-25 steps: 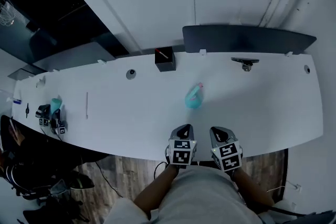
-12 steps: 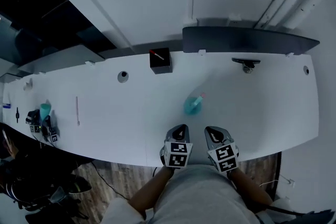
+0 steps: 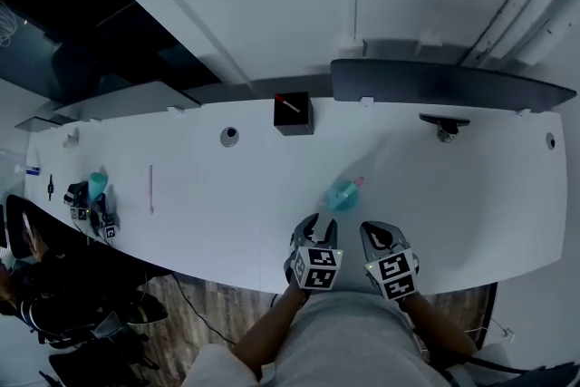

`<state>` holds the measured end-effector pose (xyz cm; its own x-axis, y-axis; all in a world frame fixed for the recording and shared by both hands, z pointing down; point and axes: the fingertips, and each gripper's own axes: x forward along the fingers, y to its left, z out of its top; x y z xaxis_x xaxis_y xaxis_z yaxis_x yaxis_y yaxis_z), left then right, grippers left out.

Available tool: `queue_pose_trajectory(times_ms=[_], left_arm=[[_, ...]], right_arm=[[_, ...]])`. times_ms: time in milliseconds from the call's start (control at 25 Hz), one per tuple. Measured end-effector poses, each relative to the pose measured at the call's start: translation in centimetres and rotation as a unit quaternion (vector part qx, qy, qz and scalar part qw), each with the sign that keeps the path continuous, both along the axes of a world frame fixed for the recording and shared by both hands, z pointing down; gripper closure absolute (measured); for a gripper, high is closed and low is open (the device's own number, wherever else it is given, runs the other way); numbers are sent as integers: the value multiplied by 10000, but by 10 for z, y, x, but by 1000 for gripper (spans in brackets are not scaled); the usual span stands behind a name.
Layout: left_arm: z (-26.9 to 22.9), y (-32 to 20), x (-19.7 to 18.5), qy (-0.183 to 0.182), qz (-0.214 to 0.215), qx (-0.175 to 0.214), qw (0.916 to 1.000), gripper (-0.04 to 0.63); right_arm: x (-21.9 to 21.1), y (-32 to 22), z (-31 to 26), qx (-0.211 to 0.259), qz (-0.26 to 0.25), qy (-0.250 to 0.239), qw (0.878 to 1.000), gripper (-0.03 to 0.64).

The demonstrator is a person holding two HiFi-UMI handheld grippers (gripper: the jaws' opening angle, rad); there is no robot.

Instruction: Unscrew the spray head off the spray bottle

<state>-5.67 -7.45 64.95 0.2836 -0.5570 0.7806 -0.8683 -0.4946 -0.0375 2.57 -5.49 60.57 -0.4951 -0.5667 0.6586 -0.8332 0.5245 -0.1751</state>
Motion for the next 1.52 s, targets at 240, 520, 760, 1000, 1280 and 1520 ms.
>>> queue_pose_trajectory(times_ms=[240, 520, 760, 1000, 1280, 1520], left_arm=[[17, -17, 25, -60, 462, -47, 9989, 251], [35, -41, 48, -152, 731, 6, 9972, 179], [38, -57, 52, -402, 824, 228, 9955, 221], [26, -55, 33, -1192, 1194, 824, 9822, 227], [-13, -58, -22, -2642, 1661, 1768, 9335, 230], [-52, -60, -59, -3730, 1942, 2235, 8793, 232]], right_arm=[[20, 10, 2, -84, 205, 35, 9997, 615], [38, 21, 3, -163, 430, 107, 9989, 615], [44, 25, -2, -204, 568, 81, 9981, 615], [31, 23, -7, -186, 410, -216, 9988, 615], [10, 4, -57, 1036, -297, -107, 9941, 615], [-19, 4, -114, 3371, -2070, 1932, 8979, 388]])
